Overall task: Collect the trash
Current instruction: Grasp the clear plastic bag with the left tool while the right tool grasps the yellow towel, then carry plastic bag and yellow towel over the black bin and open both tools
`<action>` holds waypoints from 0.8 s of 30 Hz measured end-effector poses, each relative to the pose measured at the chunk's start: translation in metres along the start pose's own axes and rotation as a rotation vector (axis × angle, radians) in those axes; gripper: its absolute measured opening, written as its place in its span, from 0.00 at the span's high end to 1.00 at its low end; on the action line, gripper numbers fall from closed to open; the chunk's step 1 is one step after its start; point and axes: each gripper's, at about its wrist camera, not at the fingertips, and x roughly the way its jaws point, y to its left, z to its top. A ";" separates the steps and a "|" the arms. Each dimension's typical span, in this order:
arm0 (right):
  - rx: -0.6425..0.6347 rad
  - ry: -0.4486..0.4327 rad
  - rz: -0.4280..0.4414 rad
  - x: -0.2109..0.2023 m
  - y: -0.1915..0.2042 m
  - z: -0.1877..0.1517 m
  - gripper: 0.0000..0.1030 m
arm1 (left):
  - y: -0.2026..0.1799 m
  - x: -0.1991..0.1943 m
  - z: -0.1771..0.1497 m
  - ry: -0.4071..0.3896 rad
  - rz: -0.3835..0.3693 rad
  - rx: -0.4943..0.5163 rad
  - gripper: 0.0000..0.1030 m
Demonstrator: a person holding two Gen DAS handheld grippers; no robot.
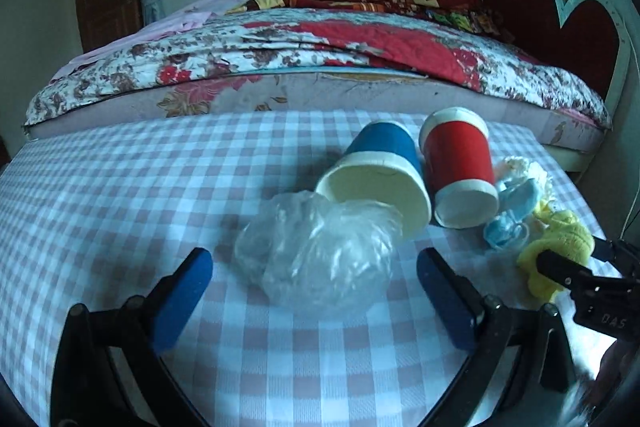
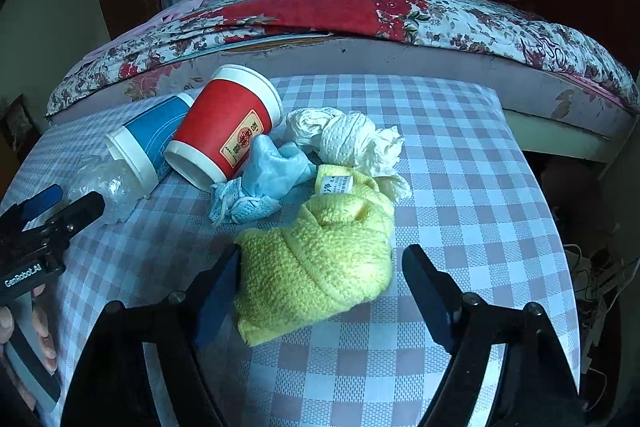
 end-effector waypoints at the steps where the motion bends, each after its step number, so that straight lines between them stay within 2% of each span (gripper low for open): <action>1: -0.001 0.002 0.007 0.001 0.000 0.000 0.28 | 0.000 0.003 0.001 0.010 -0.001 0.006 0.04; 3: -0.004 0.008 0.012 0.004 0.001 0.001 0.31 | 0.000 0.009 0.002 0.031 -0.001 0.015 0.12; 5: 0.002 0.011 0.021 0.004 0.001 0.002 0.37 | 0.000 0.013 0.001 0.050 -0.010 0.018 0.29; 8: 0.004 0.022 0.029 0.003 -0.002 -0.001 0.41 | -0.002 0.007 -0.004 0.051 -0.017 0.039 0.51; 11: 0.000 0.023 0.032 -0.004 -0.003 -0.006 0.45 | 0.000 -0.005 -0.012 0.038 -0.032 0.025 0.54; 15: 0.001 0.002 0.043 -0.023 -0.008 -0.016 0.46 | 0.001 -0.027 -0.025 0.020 -0.057 0.015 0.55; 24: -0.004 -0.052 0.048 -0.086 -0.021 -0.053 0.46 | -0.022 -0.097 -0.056 -0.039 -0.075 0.073 0.56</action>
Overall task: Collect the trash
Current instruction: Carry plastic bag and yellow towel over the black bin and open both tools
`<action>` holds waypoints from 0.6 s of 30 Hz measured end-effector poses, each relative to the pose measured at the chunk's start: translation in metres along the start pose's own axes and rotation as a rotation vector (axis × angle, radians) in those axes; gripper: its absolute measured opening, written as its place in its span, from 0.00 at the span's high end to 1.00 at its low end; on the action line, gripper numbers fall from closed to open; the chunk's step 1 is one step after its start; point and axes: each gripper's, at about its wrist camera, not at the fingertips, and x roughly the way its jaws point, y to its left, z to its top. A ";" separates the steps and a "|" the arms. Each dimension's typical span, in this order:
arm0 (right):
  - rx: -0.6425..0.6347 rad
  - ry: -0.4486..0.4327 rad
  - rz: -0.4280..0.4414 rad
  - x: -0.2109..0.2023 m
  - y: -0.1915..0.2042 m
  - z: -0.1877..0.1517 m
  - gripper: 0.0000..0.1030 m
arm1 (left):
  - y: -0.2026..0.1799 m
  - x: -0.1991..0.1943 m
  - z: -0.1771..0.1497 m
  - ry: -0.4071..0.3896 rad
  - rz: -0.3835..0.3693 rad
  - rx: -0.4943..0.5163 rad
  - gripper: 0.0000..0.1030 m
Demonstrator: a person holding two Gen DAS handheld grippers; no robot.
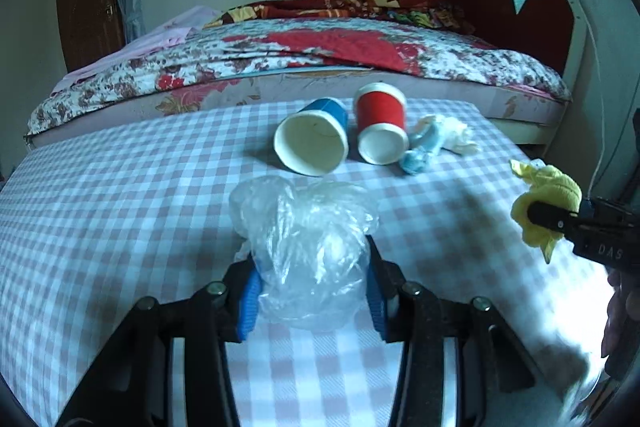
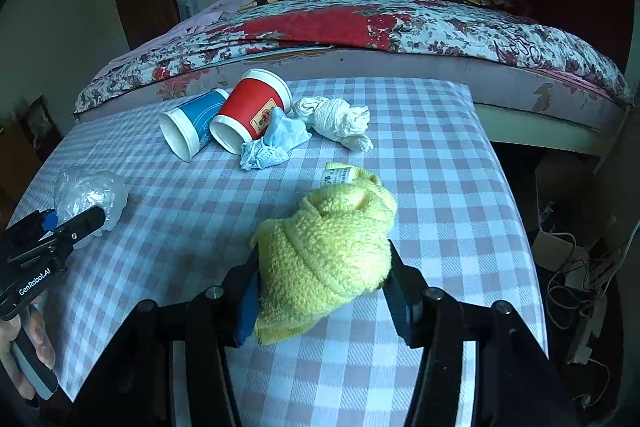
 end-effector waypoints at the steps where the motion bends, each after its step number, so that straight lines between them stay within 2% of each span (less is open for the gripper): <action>1: 0.002 -0.008 0.001 -0.008 -0.002 -0.004 0.47 | -0.005 -0.007 -0.003 -0.006 -0.006 0.006 0.56; 8: 0.002 -0.075 -0.011 -0.069 -0.013 -0.033 0.47 | -0.043 -0.044 -0.023 -0.031 -0.046 0.040 0.57; 15: -0.057 -0.170 -0.030 -0.128 -0.018 -0.064 0.47 | -0.090 -0.092 -0.044 -0.128 -0.078 0.088 0.57; 18: -0.075 -0.196 -0.041 -0.148 -0.023 -0.076 0.47 | -0.108 -0.103 -0.052 -0.139 -0.102 0.103 0.57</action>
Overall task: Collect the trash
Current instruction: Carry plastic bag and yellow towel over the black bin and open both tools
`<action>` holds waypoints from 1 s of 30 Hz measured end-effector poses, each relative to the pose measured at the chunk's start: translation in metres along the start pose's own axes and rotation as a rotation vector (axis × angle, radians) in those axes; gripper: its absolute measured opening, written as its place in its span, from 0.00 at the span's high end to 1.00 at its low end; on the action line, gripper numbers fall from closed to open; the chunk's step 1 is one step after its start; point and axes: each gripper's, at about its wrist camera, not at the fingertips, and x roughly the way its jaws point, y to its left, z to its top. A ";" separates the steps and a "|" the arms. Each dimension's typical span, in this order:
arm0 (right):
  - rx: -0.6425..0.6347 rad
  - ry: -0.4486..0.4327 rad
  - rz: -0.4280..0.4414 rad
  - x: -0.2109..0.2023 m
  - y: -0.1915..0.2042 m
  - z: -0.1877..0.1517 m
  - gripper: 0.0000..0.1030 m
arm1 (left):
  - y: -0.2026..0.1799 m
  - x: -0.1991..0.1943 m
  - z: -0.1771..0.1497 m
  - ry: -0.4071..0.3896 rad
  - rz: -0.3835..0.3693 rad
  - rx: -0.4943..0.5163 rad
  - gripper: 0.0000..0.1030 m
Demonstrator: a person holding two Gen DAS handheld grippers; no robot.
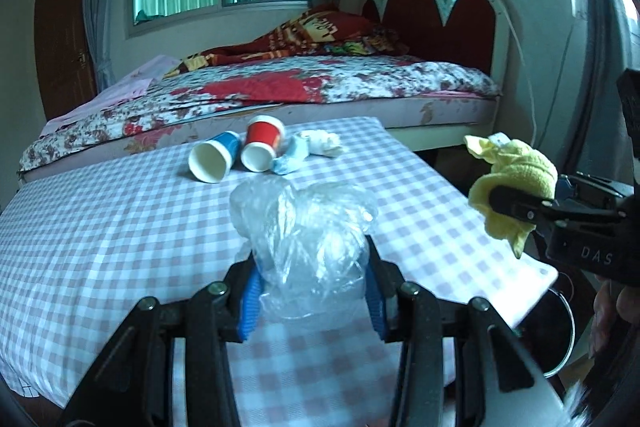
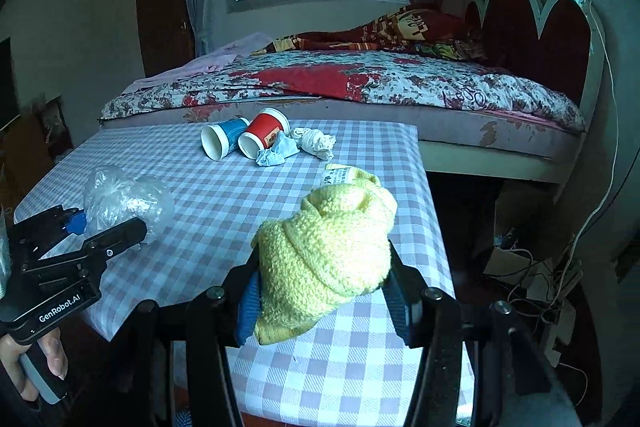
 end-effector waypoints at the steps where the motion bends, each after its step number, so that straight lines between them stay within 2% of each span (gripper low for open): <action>1: 0.000 -0.009 -0.003 -0.007 -0.003 -0.003 0.47 | -0.006 -0.003 -0.001 -0.002 -0.011 0.004 0.57; 11: 0.044 -0.086 -0.038 -0.046 -0.038 -0.033 0.47 | -0.059 -0.011 -0.005 -0.024 -0.084 0.055 0.57; 18: 0.078 -0.078 -0.106 -0.064 -0.073 -0.054 0.47 | -0.100 -0.005 -0.010 -0.018 -0.161 0.095 0.57; 30: 0.123 -0.014 -0.204 -0.095 -0.125 -0.097 0.47 | -0.174 -0.004 -0.026 0.013 -0.298 0.174 0.57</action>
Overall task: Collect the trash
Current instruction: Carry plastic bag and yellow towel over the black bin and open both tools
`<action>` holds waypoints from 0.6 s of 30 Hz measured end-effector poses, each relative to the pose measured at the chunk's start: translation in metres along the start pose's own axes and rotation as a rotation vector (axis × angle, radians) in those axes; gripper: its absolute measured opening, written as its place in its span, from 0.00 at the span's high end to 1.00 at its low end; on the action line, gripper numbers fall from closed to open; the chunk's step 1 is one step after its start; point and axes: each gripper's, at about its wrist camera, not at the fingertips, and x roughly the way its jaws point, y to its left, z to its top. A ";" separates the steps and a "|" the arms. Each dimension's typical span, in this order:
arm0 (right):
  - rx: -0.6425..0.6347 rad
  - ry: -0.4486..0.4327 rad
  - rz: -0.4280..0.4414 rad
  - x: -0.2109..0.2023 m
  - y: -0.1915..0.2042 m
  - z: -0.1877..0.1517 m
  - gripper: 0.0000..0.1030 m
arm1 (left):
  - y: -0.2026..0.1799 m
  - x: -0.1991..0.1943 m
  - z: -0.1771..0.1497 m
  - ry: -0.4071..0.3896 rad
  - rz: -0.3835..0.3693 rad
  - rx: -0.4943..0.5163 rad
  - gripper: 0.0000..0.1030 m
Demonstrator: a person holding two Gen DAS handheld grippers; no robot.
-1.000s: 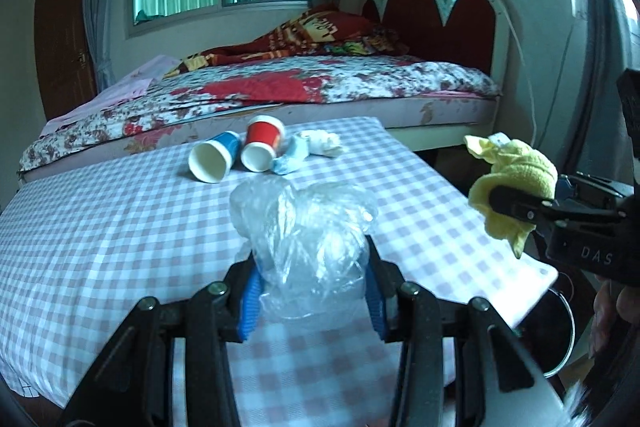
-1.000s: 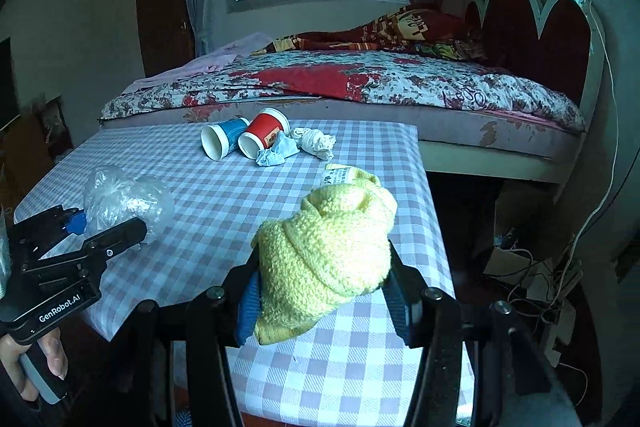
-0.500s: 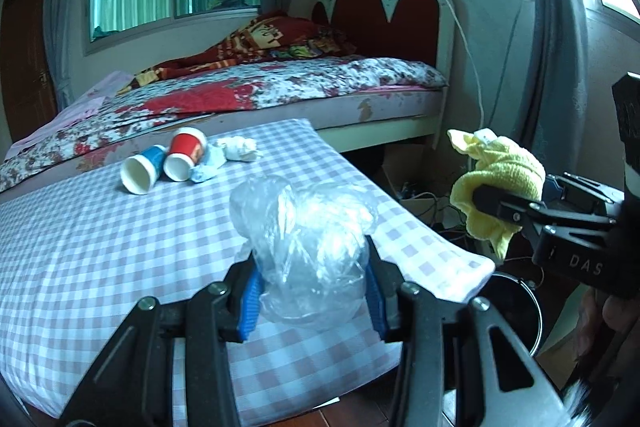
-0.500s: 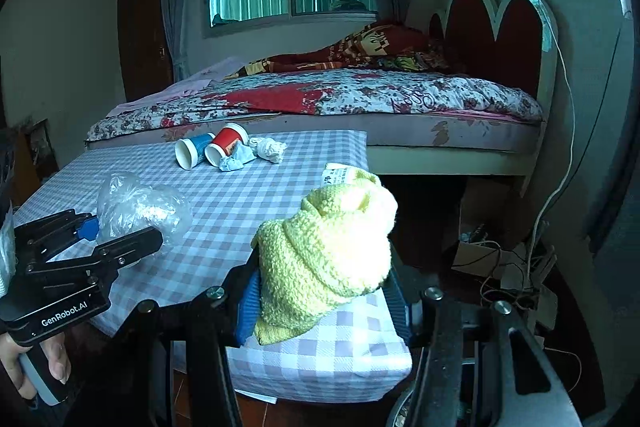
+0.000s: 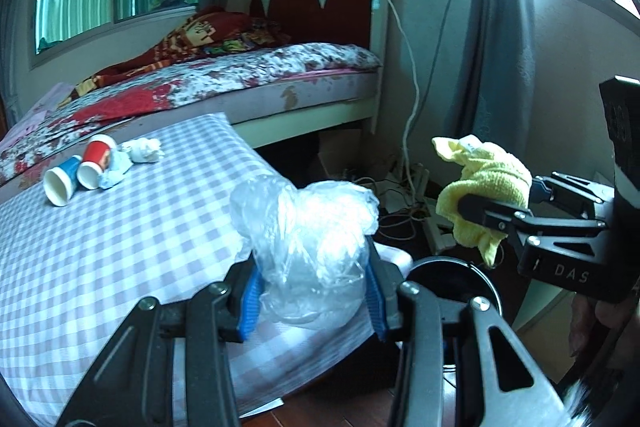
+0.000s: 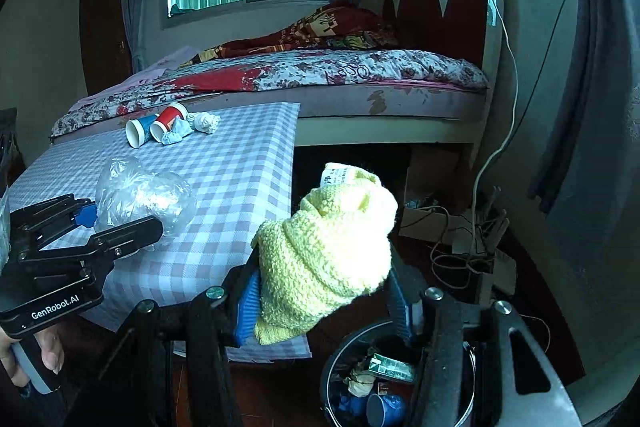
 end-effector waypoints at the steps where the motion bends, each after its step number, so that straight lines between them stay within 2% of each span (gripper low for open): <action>1: 0.001 0.004 -0.008 -0.002 -0.004 -0.003 0.47 | -0.006 0.002 0.000 0.004 -0.009 0.005 0.57; 12: 0.074 0.077 -0.082 -0.014 -0.064 -0.048 0.47 | -0.073 0.031 -0.011 0.074 -0.140 0.088 0.57; 18: 0.104 0.116 -0.115 -0.015 -0.088 -0.070 0.46 | -0.096 0.043 -0.017 0.105 -0.195 0.114 0.57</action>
